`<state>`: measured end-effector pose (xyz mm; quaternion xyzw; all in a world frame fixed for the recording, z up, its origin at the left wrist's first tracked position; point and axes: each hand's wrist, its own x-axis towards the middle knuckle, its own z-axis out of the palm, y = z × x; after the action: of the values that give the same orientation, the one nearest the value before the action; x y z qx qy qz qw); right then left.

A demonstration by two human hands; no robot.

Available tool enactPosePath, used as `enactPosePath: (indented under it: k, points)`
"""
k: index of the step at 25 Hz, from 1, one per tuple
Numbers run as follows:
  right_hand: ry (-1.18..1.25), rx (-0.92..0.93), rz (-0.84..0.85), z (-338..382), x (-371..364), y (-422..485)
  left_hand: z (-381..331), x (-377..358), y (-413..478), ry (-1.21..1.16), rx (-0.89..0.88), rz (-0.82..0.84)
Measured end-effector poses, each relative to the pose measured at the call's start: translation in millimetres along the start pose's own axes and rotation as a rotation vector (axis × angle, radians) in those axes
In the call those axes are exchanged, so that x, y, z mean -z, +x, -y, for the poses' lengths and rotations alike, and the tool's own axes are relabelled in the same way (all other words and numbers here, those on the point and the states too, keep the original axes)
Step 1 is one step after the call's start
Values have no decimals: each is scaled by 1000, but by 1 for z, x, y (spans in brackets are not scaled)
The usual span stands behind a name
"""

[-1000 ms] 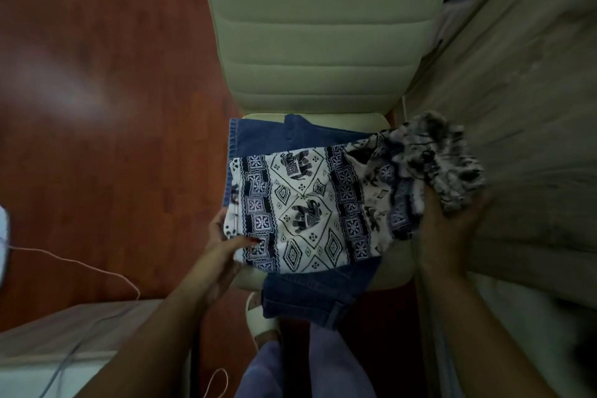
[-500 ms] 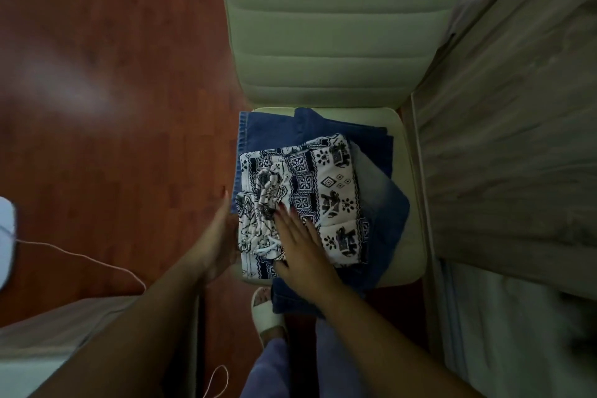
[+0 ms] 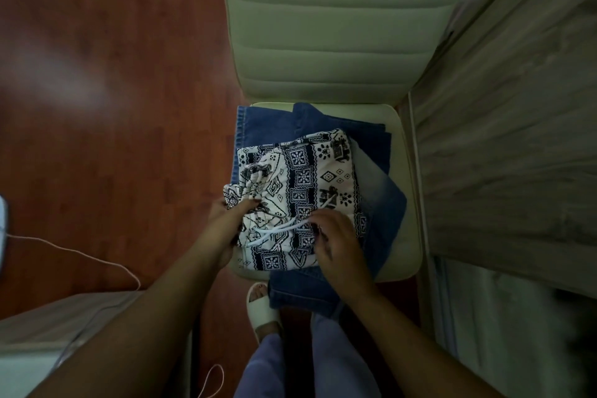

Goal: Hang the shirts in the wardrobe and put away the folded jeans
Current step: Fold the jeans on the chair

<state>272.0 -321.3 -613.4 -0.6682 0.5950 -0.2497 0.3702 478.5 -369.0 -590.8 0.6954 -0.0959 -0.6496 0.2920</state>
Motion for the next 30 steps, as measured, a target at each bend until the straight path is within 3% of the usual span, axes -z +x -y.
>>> enactPosePath:
  k: [5, 9, 11, 14, 17, 21, 25, 28, 30]
  points:
    - [18, -95, -163, -25, 9, -15, -9, 12, -9, -125, 277, 219]
    - [-3, -91, -82, -25, 5, -28, -12, 15, -13, -118, 231, 279]
    - [7, -148, -167, -26, 5, -28, -18, 19, -18, -108, 192, 279]
    - [75, -476, -444, -52, 11, -19, -28, 34, -23, -75, 121, 244]
    - [219, -776, -565, -64, 26, 6, -38, 57, -25, -32, 28, 101]
    - [628, -942, -485, -67, 59, 48, -36, 79, -26, -79, 12, 23]
    - [930, -1088, -114, -78, 71, 53, -33, 81, -28, -181, 61, 80]
    - [1022, -1049, 38, -68, 67, 53, -32, 84, -25, -194, 21, 140]
    - [1045, -981, -30, -61, 65, 51, -32, 89, -19, -223, 14, 138]
